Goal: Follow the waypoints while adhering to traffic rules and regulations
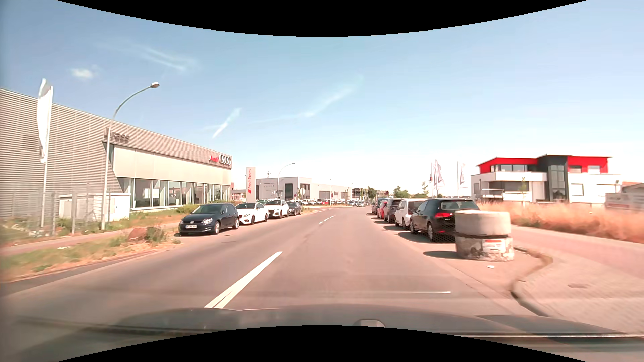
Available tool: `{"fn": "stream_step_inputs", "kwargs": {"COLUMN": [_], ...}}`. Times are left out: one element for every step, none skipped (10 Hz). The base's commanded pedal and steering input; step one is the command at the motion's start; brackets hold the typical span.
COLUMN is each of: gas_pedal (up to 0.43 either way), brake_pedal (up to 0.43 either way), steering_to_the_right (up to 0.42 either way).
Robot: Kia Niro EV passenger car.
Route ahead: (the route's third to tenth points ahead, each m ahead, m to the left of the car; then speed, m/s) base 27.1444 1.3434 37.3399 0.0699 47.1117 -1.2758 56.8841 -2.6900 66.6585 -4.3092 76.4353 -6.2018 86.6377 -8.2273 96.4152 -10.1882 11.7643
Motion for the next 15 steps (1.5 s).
{"fn": "stream_step_inputs", "kwargs": {"gas_pedal": [0.039, 0.028, 0.028, 0.028, 0.028, 0.028, 0.028, 0.028, 0.020, 0.008, 0.000, 0.000, 0.000, 0.000, 0.000], "brake_pedal": [0.000, 0.000, 0.000, 0.000, 0.000, 0.000, 0.000, 0.000, 0.000, 0.000, 0.000, 0.000, 0.000, 0.000, 0.000], "steering_to_the_right": [0.006, 0.006, 0.006, 0.005, 0.005, 0.005, 0.005, 0.005, 0.005, 0.005, 0.005, 0.005, 0.005, 0.006, 0.006]}}
